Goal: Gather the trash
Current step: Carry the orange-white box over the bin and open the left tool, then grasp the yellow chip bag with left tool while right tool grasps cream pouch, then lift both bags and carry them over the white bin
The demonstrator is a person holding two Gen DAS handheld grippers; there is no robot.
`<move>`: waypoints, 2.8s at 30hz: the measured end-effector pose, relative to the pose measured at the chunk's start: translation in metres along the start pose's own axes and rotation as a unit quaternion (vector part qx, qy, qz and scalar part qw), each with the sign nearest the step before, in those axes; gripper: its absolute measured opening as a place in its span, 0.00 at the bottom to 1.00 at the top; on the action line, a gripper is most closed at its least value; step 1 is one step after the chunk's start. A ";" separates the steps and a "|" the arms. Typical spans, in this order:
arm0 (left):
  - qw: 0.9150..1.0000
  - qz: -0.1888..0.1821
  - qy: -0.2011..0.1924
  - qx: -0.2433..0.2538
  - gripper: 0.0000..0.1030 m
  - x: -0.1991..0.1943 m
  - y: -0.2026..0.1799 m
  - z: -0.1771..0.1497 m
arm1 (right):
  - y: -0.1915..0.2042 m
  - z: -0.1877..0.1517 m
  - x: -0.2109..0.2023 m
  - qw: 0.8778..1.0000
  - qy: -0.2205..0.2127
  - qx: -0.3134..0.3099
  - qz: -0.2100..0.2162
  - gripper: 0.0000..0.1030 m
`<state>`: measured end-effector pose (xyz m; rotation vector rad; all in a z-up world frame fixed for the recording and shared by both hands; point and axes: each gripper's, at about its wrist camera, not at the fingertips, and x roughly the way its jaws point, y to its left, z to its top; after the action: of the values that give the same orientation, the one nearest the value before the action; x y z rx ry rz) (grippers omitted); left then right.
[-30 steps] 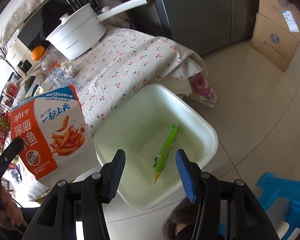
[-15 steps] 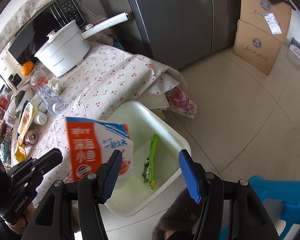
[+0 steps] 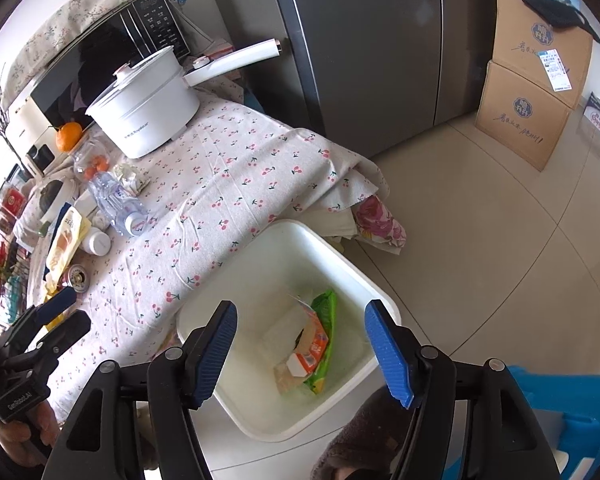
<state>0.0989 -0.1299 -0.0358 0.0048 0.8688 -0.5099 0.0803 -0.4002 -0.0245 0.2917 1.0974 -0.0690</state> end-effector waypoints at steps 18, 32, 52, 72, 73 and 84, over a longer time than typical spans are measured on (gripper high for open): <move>0.985 0.153 0.036 -0.075 0.92 -0.055 0.164 -0.014 | 0.117 0.006 0.018 0.994 0.009 -0.109 0.015 0.78; 0.972 0.127 0.113 -0.161 0.65 -0.015 0.241 -0.049 | 0.178 -0.001 0.038 0.987 0.029 -0.154 0.022 0.79; 0.977 0.134 0.018 -0.163 0.04 -0.119 0.235 -0.060 | 0.293 0.029 0.077 0.977 0.057 -0.175 0.107 0.79; 0.963 0.159 0.014 -0.216 0.04 -0.128 0.269 -0.079 | 0.369 0.042 0.193 0.963 0.093 -0.090 0.234 0.52; 0.963 0.160 0.014 -0.218 0.04 -0.127 0.270 -0.079 | 0.368 0.043 0.195 0.963 0.092 -0.089 0.237 0.44; 0.958 0.161 -0.013 -0.235 0.04 -0.138 0.267 -0.075 | 0.360 0.053 0.154 0.950 0.056 -0.102 0.289 0.02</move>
<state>0.0857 0.1798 -0.0378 -0.2909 0.9250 0.0094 0.2682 -0.0551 -0.0668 0.4254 1.0841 0.5875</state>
